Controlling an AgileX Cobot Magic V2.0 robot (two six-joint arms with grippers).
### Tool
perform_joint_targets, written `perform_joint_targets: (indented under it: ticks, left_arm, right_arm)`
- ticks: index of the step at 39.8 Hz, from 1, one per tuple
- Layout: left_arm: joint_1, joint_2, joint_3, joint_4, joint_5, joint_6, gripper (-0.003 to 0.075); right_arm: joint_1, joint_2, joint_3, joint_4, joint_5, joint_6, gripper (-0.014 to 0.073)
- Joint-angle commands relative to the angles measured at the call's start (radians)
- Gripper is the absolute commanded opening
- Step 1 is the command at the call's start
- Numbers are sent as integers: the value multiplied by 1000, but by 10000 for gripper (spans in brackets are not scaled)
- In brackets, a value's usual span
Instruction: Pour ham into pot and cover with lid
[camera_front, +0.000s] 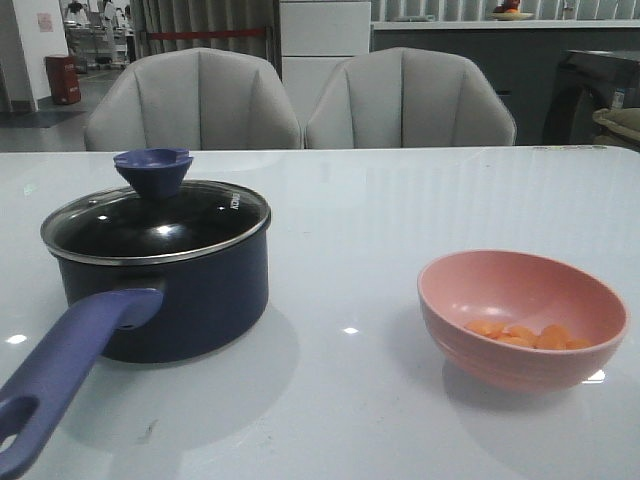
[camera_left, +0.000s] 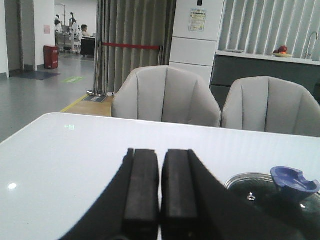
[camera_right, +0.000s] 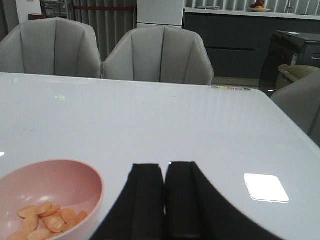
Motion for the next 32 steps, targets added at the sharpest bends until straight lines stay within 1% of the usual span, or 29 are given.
perform_joint_targets:
  ticks: [1,6,11,14,20,32]
  left_arm:
    - [-13,73,-111,4,29,5,114]
    - [-79,139,-174,45,97,5,114]
    - [-144,212,-209,48,206,5,114]
    - [-164,250,-228,48,249,5,114]
    - [-169,298,-238,48,250,5,114]
    - [-169,304,-238,50,216,5,114]
  right_arm:
    - [-5,-20,11,-10,-77,-1,148]
    - [-5,-20,11,-10,-77,-1,148]
    - [-5,-20,11,-10,-77,-1,148]
    - [-5,-20,11,-10,-77,-1,148]
    - [-5,-20,11,-10,-77,-1,148]
    - [-5,-20,11,-10,-77,-1,148]
